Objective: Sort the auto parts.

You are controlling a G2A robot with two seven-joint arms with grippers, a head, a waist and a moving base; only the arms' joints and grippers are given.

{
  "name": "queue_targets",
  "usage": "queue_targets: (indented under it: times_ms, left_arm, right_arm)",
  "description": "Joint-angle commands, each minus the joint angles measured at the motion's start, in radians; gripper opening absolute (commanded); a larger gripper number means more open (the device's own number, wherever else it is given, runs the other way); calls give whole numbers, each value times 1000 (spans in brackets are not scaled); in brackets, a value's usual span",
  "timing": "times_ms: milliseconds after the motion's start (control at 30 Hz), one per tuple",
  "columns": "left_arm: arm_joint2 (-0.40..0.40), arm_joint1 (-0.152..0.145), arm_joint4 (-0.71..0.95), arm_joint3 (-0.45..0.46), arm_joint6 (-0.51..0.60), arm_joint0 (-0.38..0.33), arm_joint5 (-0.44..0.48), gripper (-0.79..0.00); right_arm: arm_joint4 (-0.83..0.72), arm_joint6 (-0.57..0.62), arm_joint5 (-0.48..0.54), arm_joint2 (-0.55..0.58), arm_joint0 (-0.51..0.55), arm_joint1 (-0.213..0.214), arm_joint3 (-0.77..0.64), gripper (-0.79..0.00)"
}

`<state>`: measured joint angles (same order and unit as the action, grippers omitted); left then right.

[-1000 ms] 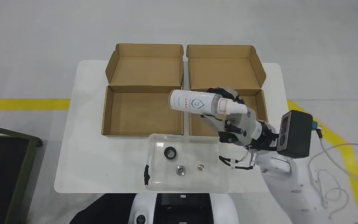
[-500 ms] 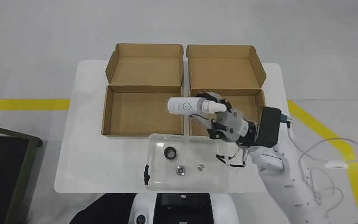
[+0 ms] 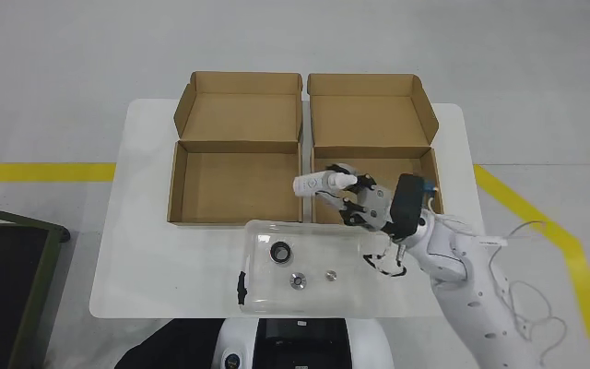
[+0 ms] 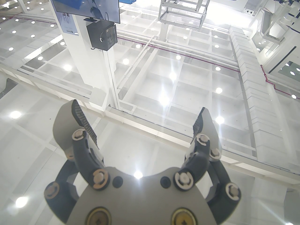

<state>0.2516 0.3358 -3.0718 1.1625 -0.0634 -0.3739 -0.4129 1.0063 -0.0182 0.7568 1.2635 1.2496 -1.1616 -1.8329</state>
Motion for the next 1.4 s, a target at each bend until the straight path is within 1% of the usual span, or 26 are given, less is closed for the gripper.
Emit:
queue_targets:
  times_ms: [0, 167, 367, 633, 900, 1000, 1133, 1267, 1367]
  left_arm:
    - [0, 0, 0, 0, 0, 0, 0, 0]
    - [0, 0, 0, 0, 0, 0, 0, 0]
    - [0, 0, 0, 0, 0, 0, 0, 0]
    - [0, 0, 0, 0, 0, 0, 0, 0]
    - [0, 0, 0, 0, 0, 0, 0, 0]
    - [0, 0, 0, 0, 0, 0, 0, 0]
    - [0, 0, 0, 0, 0, 0, 0, 0]
    - [0, 0, 0, 0, 0, 0, 0, 0]
    - [0, 0, 0, 0, 0, 0, 0, 0]
  right_arm:
    - [9, 32, -19, 12, 3, 2, 8, -785]
    - [25, 118, -50, 46, 12, 11, 18, -785]
    - [55, 189, -92, 66, 17, 17, 43, -785]
    - [105, 265, -138, 39, -21, 17, 99, -785]
    - [73, 373, -183, -11, -73, 10, 150, -785]
    - [85, 388, -189, -34, -93, 7, 177, -785]
    - [67, 378, -192, -60, -109, 2, 219, -785]
    - [86, 379, -205, -74, -125, 0, 241, -785]
    - [92, 378, -213, -81, -128, -1, 249, -640]
